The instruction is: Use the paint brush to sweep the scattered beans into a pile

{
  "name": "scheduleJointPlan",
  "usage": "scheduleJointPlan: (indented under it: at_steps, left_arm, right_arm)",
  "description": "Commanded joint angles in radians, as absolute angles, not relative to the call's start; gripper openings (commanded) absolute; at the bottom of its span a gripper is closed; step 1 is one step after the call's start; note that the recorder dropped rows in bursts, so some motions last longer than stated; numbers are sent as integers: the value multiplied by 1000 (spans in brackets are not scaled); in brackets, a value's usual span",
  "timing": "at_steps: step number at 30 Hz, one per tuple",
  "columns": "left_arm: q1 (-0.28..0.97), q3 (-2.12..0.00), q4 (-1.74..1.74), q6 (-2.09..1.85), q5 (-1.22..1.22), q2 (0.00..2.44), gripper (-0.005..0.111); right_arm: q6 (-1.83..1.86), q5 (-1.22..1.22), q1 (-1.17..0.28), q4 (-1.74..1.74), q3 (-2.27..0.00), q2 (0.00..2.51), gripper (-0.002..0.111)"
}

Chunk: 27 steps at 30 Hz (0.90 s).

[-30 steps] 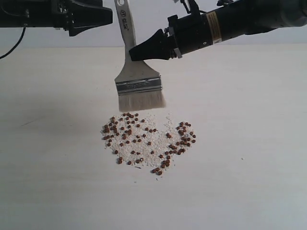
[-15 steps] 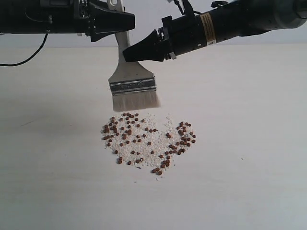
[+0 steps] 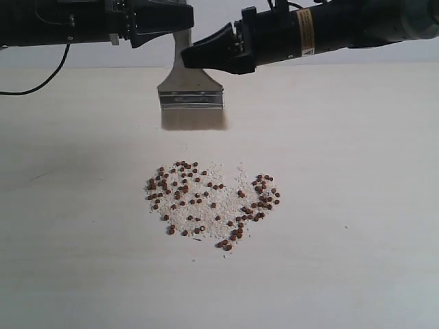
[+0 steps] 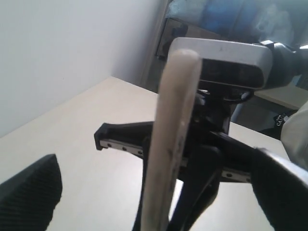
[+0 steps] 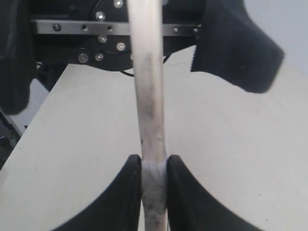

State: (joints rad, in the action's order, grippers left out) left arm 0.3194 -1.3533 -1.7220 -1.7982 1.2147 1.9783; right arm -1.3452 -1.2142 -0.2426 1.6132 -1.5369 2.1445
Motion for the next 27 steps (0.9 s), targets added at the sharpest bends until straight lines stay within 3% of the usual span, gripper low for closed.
scheduleJointPlan:
  at_steps: [1, 12, 20, 23, 27]
  left_arm:
    - [320, -1350, -1744, -1799, 1221, 1978, 105]
    - [323, -1352, -1744, -1809, 1221, 1978, 100]
    - [350, -1352, -1744, -1779, 1221, 1978, 67]
    - [348, -1352, -1744, -1779, 1221, 1978, 50]
    - [348, -1368, -1744, -1775, 1221, 1976, 38]
  right_arm:
    - [-1366, -1221, -201, 1580, -1543, 2141, 0]
    - [-1398, -1221, -210, 1590, -1543, 2143, 0]
    - [-1398, -1221, -221, 1597, -1543, 2143, 0]
    - [-1402, -1221, -221, 1654, -1543, 2143, 0]
    - [-1417, -1221, -221, 1657, -1543, 2143, 0]
